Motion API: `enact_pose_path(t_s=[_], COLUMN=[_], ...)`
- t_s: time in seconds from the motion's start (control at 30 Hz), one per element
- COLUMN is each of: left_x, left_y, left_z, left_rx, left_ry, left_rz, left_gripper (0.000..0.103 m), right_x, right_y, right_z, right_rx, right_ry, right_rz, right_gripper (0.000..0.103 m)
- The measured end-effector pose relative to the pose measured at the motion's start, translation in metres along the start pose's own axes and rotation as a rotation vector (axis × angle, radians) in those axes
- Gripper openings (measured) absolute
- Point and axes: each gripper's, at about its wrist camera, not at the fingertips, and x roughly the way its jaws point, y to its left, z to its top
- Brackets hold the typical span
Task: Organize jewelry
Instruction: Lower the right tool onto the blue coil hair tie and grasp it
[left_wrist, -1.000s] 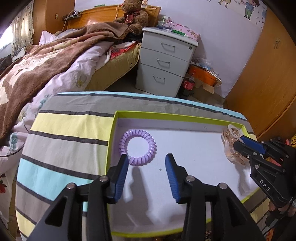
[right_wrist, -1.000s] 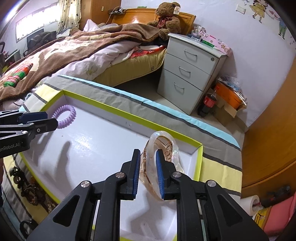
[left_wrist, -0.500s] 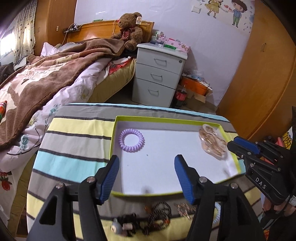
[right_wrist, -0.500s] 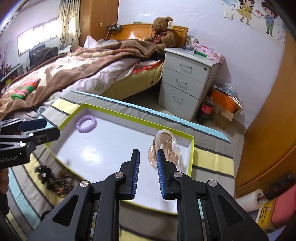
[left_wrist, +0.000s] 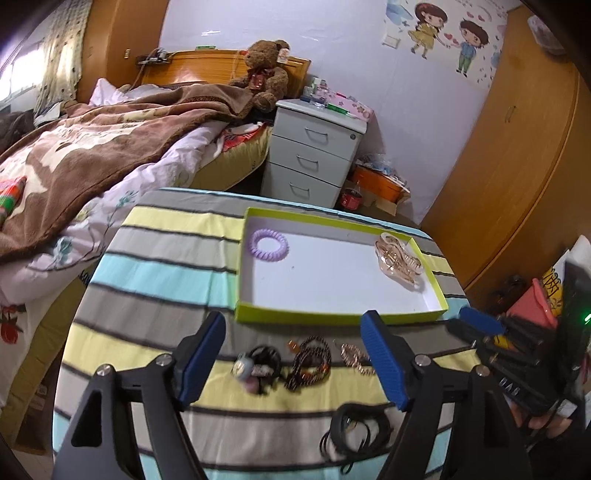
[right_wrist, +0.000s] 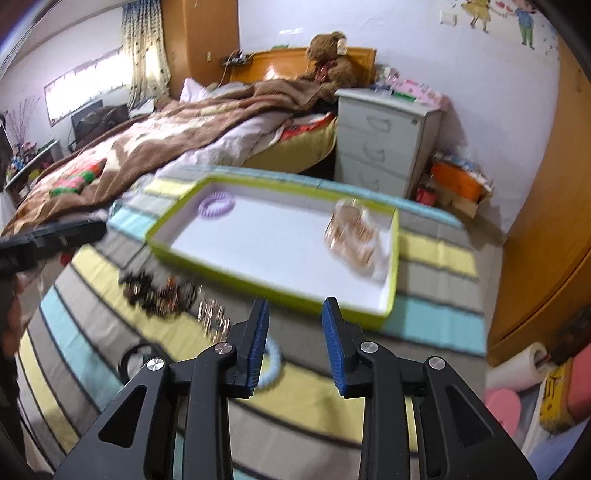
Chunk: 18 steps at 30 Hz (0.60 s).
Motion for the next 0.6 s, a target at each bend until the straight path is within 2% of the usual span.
enact_pose_path(t_s=[0.07,0.2,0.4,0.6], left_x=[-0.006,-0.017,-0.023,-0.024], left_y=[0.009,0.023,0.050,0.064], left_z=[-0.008,-0.023,-0.044,-0.057], left_rx=[-0.022,-0.041,-0.106,-0.118], left_ry=[-0.002,-0.007,-0.004,0.015], left_rz=[-0.001,-0.004,-0.004,-0.007], left_gripper=[0.082,0.084,0.086,0.086], right_x=[0.007,0.020,0.037,0.050], right_y=[0.002,0.004,0.007,0.009], right_z=[-0.010,-0.024,-0.033,-0.038], right_rx=[0.001,0.020,0.036,0.053], right_ry=[0.027,0.065,0.104,0.129], right_rz=[0.000,0.044,0.032,-0.002], right_gripper=[0.032,0.042,0.043,0.043])
